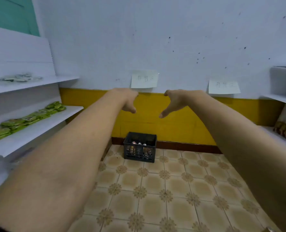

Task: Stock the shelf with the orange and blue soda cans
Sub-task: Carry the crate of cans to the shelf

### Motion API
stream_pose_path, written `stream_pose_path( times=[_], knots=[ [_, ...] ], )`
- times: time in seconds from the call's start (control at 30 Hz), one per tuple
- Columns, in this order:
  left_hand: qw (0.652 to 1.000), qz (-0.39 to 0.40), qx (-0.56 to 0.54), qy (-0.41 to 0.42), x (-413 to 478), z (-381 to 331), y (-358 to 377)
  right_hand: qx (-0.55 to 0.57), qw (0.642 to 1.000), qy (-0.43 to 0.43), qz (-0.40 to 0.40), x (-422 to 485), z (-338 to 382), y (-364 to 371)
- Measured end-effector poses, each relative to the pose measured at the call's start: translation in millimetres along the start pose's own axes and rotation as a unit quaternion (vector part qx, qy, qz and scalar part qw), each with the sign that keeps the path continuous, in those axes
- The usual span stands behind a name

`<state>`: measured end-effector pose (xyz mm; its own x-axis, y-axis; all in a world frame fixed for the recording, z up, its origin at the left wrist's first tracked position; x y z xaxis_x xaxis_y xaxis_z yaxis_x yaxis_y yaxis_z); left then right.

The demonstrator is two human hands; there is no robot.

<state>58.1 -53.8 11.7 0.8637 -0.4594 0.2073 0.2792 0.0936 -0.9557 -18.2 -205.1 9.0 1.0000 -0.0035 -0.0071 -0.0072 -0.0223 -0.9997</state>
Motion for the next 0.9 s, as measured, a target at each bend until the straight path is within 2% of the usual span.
stream_pose_path(
  times=[0.27, 0.53, 0.67, 0.9],
  knots=[
    [1.000, 0.007, 0.007, -0.017, 84.8, 27.5, 34.2, -0.009, 1.000, -0.005, -0.002, 96.3, -19.3, 7.4],
    [1.000, 0.023, 0.006, -0.014, 230.8, 71.6, 78.0, -0.013, 1.000, 0.012, 0.003, 249.4, -51.7, 4.3],
    [0.998, 0.059, 0.024, 0.003, 301.5, 80.7, 126.8, -0.011, 0.999, 0.033, 0.012, 323.4, -79.3, 14.9],
    [0.997, 0.079, 0.009, 0.025, 412.5, 80.9, 176.0, -0.021, 0.998, 0.047, 0.043, 418.2, -119.5, 47.8]
  ],
)
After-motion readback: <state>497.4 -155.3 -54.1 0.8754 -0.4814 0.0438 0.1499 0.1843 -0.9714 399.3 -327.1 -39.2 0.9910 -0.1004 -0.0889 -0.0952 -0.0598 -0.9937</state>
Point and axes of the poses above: each hand's wrist, its own x-axis towards the middle knuckle, its own y-axis out of the palm, z = x × y, the point moved 8 cm from there along x, towards the middle knuckle, and after that the axes turned 15 degrees about -y, right-handed, at the moved point
